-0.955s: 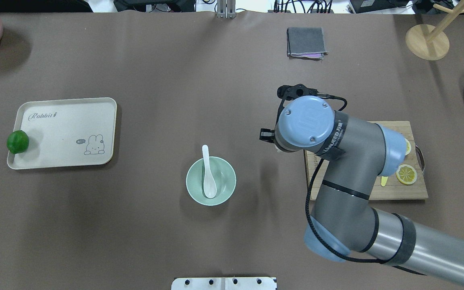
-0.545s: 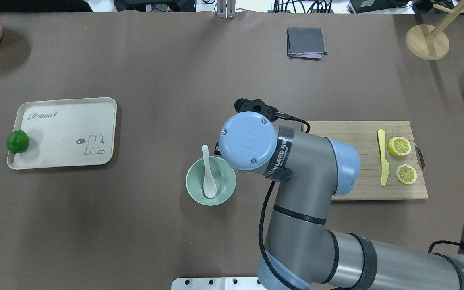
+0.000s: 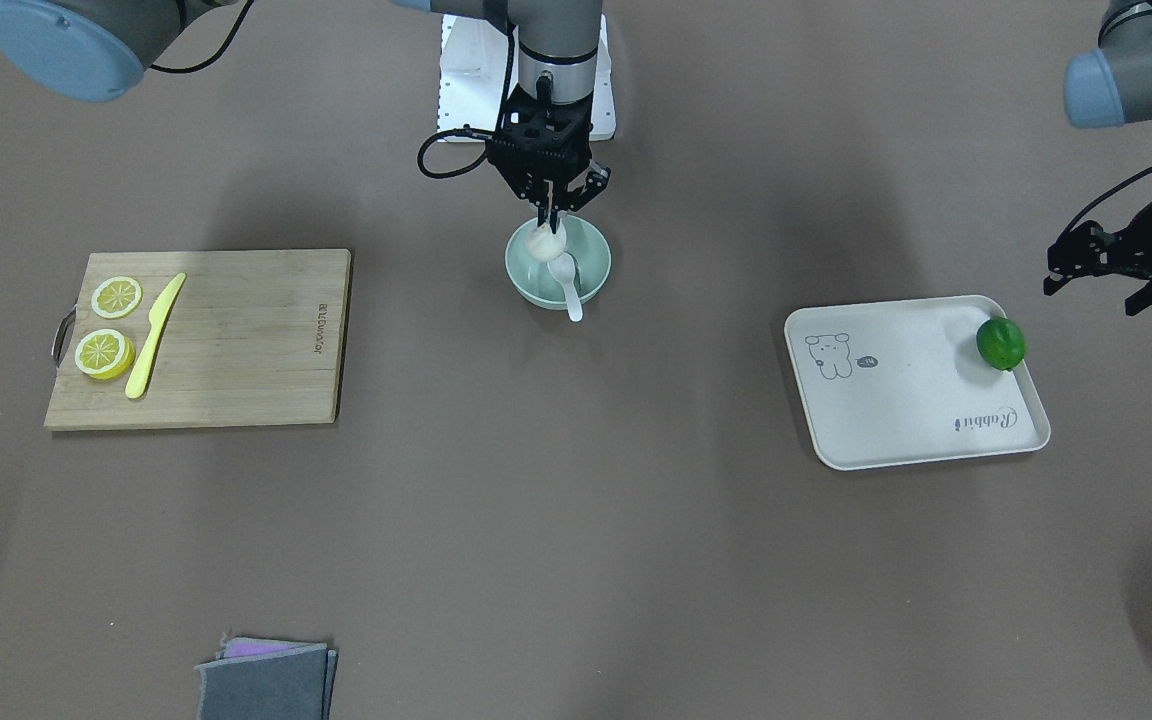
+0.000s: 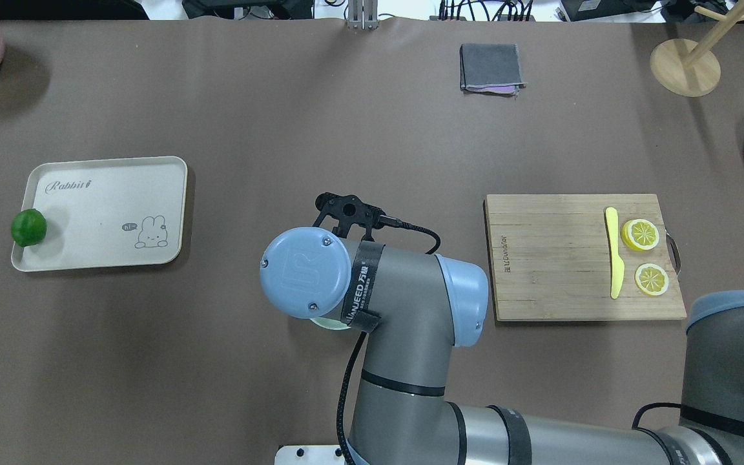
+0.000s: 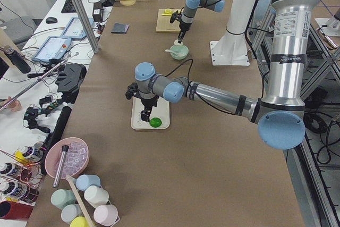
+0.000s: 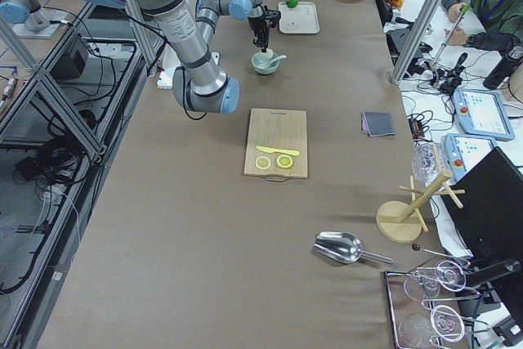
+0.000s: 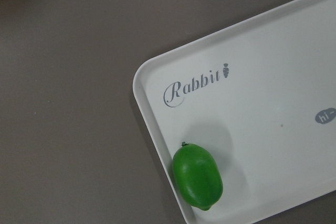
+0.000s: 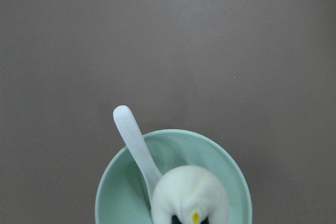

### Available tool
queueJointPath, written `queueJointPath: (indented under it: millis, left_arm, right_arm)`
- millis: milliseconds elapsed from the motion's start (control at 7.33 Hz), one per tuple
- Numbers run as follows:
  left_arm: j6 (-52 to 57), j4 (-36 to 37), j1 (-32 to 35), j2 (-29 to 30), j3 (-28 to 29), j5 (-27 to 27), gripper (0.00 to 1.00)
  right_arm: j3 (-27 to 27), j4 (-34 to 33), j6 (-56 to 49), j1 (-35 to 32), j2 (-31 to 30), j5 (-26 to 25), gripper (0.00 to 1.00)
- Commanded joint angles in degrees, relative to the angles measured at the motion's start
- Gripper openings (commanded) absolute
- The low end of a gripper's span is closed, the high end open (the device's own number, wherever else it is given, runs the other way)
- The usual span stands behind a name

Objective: Put spoon and bun in bowl

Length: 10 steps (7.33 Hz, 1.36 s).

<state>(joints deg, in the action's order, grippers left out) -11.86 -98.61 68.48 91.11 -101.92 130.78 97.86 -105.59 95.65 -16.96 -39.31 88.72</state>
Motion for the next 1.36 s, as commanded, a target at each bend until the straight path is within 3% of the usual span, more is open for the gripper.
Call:
queueJointPath:
  millis: [0,273,545,818,955,1091,1227]
  left_arm:
    - [0.0,0.0,-0.1,0.0,0.1,0.0,0.99]
    - [0.2,0.1,-0.1,-0.1,-0.2,0.0,0.99]
    - [0.0,0.6,-0.1,-0.1,0.4,0.1,0.99]
    - [0.0,0.7,1.1,-2.7,2.3,2.7,0.99]
    - [0.2,1.3,7.4,-4.0,2.3,7.9,0.99]
    - [0.6,3.3,10.7,-4.0,1.9,11.8,0.99]
    - [4.9,3.7,12.7,-6.0,2.3,11.7,0.99]
  right_arm:
    - [-0.6,0.1,-0.6,0.8,-0.1,-0.8,0.99]
    - [0.7,-0.1,-1.6,0.9,0.3,-1.3,1.0]
    - [7.0,-5.0,-7.7,-1.7,-0.6,0.3,1.0]
    - [14.7,-5.2,-20.1,-9.3,-9.2,6.7,1.0]
    - [17.8,-5.1,-28.6,-15.0,-14.7,10.8,1.0]
    - [19.3,-4.7,-37.3,-20.0,-19.0,14.7,1.0]
    - [19.4,-4.7,-43.6,-26.1,-22.1,19.8,1.0]
